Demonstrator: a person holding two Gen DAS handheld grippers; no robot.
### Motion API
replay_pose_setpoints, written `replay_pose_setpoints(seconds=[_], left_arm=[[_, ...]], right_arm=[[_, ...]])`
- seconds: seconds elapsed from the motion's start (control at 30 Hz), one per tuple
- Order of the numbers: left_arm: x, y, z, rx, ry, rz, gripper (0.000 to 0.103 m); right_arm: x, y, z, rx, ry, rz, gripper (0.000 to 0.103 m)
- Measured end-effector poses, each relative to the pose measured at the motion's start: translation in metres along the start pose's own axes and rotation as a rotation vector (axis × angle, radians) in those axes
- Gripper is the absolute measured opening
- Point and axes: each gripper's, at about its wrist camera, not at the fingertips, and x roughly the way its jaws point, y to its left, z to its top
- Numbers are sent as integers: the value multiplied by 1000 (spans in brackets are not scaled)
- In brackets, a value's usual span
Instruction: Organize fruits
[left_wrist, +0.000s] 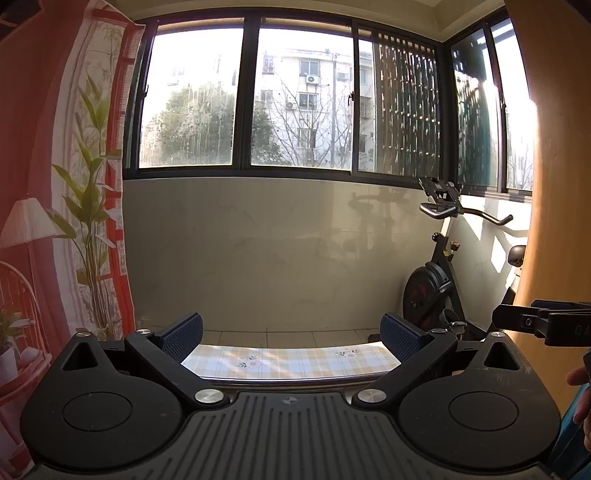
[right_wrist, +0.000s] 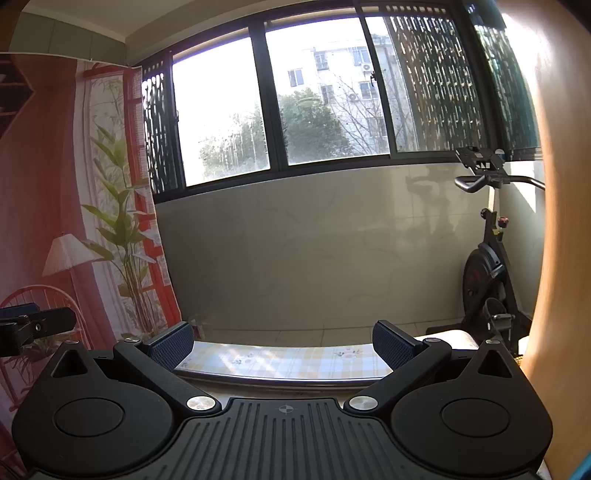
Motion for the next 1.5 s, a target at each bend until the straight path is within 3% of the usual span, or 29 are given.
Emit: replay_pose_setpoints(seconds=[1.5], left_arm=[[6, 4, -3, 11, 11, -19, 103]], right_arm=[[5, 6, -5, -12, 18, 21, 103]])
